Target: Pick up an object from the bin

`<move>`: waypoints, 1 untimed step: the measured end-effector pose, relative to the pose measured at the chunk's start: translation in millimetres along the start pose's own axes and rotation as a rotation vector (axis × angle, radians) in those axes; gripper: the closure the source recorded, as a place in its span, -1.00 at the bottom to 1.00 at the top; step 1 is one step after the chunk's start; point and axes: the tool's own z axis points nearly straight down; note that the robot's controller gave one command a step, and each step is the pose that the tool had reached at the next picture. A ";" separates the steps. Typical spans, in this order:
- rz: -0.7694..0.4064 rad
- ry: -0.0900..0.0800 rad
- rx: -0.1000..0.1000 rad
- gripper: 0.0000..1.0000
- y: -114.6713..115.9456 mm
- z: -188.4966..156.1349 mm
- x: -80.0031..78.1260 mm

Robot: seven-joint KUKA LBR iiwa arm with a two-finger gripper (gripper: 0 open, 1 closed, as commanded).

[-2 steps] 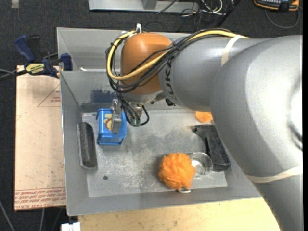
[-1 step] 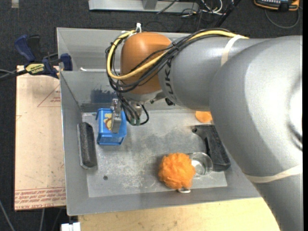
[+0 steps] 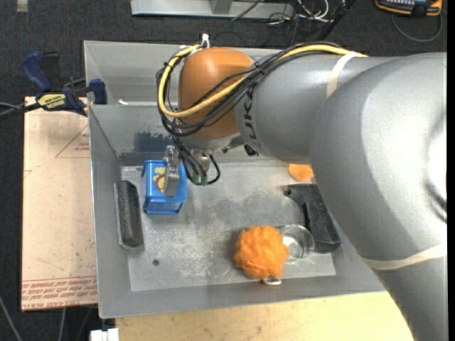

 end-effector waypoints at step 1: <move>0.000 0.000 0.000 1.00 0.0 0.0 0.0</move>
Offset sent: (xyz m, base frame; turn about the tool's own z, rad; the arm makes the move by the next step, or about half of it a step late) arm 0.0141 0.0310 -0.0451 0.0330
